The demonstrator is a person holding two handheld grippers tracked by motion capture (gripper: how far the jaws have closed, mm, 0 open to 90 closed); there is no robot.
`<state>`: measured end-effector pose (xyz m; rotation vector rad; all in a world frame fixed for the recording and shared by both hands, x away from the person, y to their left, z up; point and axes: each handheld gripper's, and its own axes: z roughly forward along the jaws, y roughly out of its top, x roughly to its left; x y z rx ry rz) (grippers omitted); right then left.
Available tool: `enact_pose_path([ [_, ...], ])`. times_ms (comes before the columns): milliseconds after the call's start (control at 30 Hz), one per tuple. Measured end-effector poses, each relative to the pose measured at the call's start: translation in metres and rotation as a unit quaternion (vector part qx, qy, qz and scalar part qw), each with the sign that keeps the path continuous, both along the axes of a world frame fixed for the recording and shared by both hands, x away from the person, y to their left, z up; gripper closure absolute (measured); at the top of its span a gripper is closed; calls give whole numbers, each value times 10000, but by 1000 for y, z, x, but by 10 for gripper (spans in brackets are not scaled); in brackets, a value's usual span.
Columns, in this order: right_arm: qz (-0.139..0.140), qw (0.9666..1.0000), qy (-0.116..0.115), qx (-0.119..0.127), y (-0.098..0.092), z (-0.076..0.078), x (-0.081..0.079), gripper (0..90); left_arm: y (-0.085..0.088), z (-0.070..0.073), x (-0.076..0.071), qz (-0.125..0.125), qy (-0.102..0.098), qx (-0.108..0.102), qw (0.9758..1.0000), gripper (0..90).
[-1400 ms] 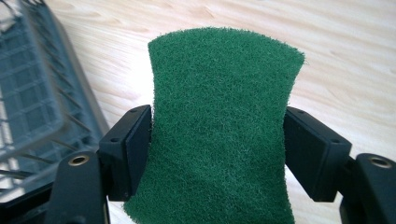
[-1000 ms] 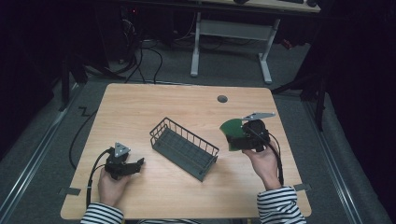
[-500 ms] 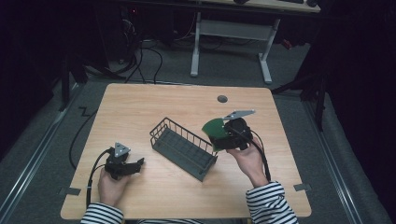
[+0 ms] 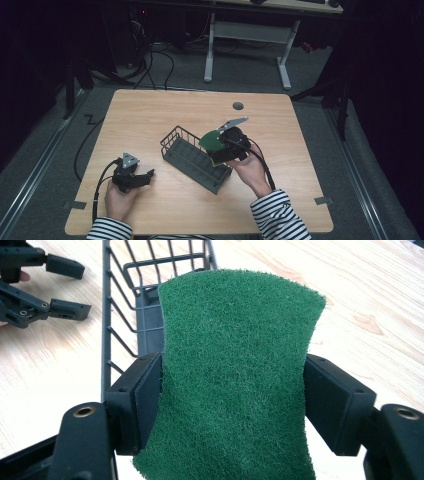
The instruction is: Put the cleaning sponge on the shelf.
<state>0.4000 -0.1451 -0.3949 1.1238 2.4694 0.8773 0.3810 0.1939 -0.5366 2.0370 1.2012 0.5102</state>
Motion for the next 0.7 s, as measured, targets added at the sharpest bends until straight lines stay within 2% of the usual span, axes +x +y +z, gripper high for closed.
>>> enact_pose_path([
  [167,102,9998,78,-124,10,-8,3,285,0,0,0,-3,-1,-8,10000,269],
  [333,210,9996,174,-104,16,-12,1,287,0,0,0,-3,0,0,10000,268],
  [433,241,9994,134,-203,18,-14,-1,286,0,0,0,-2,-2,-1,10000,268],
  [700,319,9990,163,-255,19,-15,-4,284,0,0,0,0,1,9,10000,266],
])
